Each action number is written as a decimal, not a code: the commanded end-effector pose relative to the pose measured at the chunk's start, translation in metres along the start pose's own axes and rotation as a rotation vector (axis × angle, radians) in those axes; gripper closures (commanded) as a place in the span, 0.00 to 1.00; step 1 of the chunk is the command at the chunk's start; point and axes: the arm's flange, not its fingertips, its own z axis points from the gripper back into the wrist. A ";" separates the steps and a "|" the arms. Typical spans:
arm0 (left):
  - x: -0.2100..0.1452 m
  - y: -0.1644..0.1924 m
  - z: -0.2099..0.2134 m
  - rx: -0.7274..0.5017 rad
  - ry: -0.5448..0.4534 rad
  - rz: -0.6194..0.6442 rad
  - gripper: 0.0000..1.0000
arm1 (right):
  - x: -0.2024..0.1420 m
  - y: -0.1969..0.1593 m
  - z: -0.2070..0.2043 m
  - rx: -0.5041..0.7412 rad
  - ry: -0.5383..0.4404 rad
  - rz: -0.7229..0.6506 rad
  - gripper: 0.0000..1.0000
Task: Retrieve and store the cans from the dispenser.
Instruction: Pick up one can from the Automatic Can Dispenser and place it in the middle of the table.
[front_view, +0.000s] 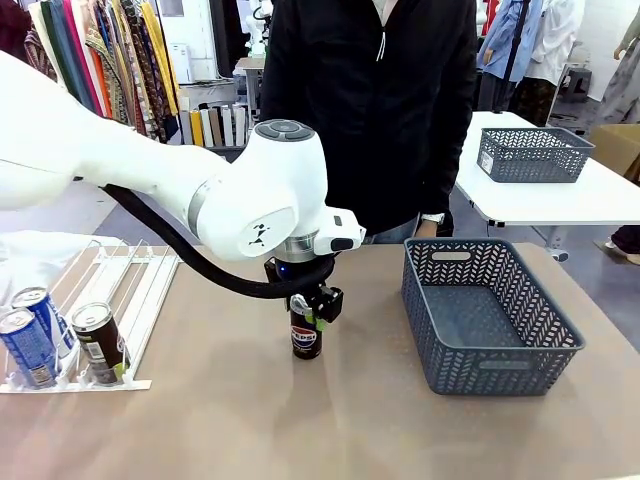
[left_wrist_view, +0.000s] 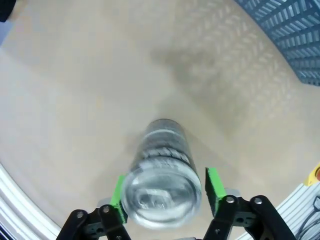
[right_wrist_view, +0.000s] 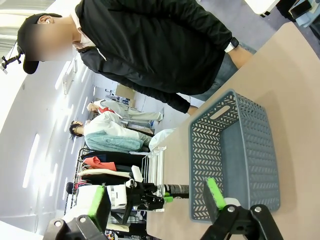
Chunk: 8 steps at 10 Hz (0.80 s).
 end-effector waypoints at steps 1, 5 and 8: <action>0.002 0.002 0.004 0.039 -0.007 0.012 0.00 | 0.003 0.001 -0.002 0.022 -0.016 0.023 0.00; -0.035 0.038 0.131 0.005 -0.170 0.165 0.00 | 0.003 0.001 -0.002 0.022 -0.016 0.023 0.00; -0.131 0.137 0.228 -0.116 -0.221 0.285 0.00 | 0.003 0.001 -0.002 0.022 -0.016 0.023 0.00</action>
